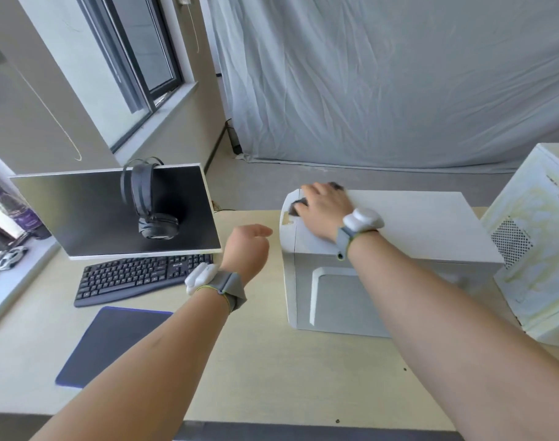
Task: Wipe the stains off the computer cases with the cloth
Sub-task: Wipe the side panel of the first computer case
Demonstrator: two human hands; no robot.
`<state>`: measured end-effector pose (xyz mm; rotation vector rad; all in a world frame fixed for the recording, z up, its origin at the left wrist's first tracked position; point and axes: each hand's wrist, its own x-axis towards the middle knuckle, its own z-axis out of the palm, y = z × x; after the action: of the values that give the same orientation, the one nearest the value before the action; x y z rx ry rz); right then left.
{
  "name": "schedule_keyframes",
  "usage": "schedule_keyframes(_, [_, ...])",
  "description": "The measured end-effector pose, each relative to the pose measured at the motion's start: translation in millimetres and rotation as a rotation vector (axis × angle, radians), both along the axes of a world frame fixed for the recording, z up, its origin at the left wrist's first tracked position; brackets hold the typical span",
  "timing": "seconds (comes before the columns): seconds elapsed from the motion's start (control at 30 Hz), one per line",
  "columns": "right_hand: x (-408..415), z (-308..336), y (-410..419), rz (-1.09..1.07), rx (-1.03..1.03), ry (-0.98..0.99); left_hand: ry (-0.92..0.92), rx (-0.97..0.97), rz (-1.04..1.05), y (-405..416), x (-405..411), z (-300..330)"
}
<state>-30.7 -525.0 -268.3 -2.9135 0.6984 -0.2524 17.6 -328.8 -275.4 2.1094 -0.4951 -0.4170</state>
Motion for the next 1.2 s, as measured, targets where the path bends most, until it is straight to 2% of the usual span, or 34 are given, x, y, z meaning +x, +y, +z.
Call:
schedule_keyframes(0.13, [6.6, 0.9, 40.0, 0.228, 0.010, -0.020, -0.059, 0.026, 0.030, 1.4, 0.4, 6.2])
schedule_keyframes(0.33, [-73.2, 9.7, 43.7, 0.464, 0.160, -0.130, -0.150, 0.009, 0.024, -38.9, -14.5, 26.5])
schedule_keyframes(0.5, [-146.8, 12.1, -18.3, 0.266, 0.132, -0.098, -0.341, 0.019, -0.126, -105.3, -63.7, 34.7])
schedule_keyframes(0.7, [-214.4, 7.3, -93.1, -0.059, 0.045, -0.029, -0.424, 0.083, -0.342, -170.7, -108.3, 30.2])
schedule_keyframes(0.9, [-220.2, -0.2, -129.4, -0.121, 0.042, -0.002, -0.575, 0.242, -0.349, -201.6, -123.3, 11.0])
schedule_keyframes(1.1, [-188.5, 5.7, -174.5, -0.154, 0.356, -0.121, -0.629, 0.303, -0.353, -198.9, -118.9, 5.1])
schedule_keyframes(1.2, [-181.1, 8.4, -198.9, -0.253, 0.662, -0.279, -0.620, 0.327, -0.344, -201.3, -122.3, 5.0])
